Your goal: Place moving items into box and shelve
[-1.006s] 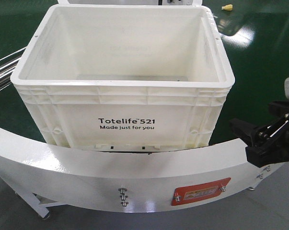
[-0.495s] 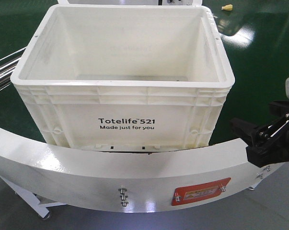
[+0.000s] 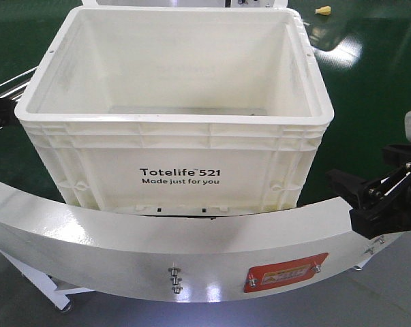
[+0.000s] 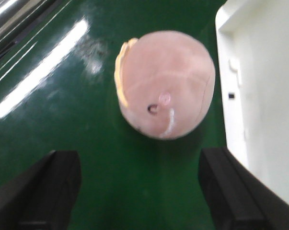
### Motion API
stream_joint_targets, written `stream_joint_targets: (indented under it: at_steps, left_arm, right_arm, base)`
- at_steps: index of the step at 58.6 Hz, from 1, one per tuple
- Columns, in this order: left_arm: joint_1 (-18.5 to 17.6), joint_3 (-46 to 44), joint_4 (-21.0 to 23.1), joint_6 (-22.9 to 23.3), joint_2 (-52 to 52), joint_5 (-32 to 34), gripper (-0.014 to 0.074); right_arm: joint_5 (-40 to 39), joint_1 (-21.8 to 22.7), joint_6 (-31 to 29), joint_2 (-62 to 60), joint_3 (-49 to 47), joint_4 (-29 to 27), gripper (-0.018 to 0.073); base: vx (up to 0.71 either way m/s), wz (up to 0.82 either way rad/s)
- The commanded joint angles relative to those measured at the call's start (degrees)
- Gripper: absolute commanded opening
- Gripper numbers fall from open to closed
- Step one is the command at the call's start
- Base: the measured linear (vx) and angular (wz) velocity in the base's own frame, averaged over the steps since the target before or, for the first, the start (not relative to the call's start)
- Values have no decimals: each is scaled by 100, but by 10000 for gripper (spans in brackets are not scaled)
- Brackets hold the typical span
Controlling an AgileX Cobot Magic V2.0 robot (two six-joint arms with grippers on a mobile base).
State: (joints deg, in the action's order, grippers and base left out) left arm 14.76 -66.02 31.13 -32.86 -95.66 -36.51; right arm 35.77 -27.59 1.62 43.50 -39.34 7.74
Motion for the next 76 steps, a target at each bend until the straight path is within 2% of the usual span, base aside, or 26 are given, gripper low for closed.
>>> stream_joint_targets:
  at_steps: [1,9,36,43,49,55,76]
  left_arm:
    - [-24,-313,613,-293,28,312,596]
    - [-44,-580,977,-579,-288,280,594]
    - [-507,-1473,733,-612,-1319,331,594]
    - [-601,-1465,254,-640,-1420,343,594]
    - [-643,-1465,-55,-473,-1457,304,587]
    - [-649,-1465,-154,-331,-1470,255,542]
    - [-644,-1465,-141,-278,-1471,225,324]
  right_arm:
    - [-369,9,6,-34,-169,100,564]
    - [-369,9,6,-34,-169,100,564]
    - [-369,9,6,-34,-169,100,564]
    - [-369,9,6,-34,-169,100,564]
    - [-369,9,6,-34,-169,100,564]
    - [-369,9,6,-34,-169,100,564]
    - [-369,9,6,-34,-169,100,564]
  base:
    - [0,0]
    - [0,0]
    - [0,0]
    - [0,0]
    - [0,0]
    - [0,0]
    - [0,0]
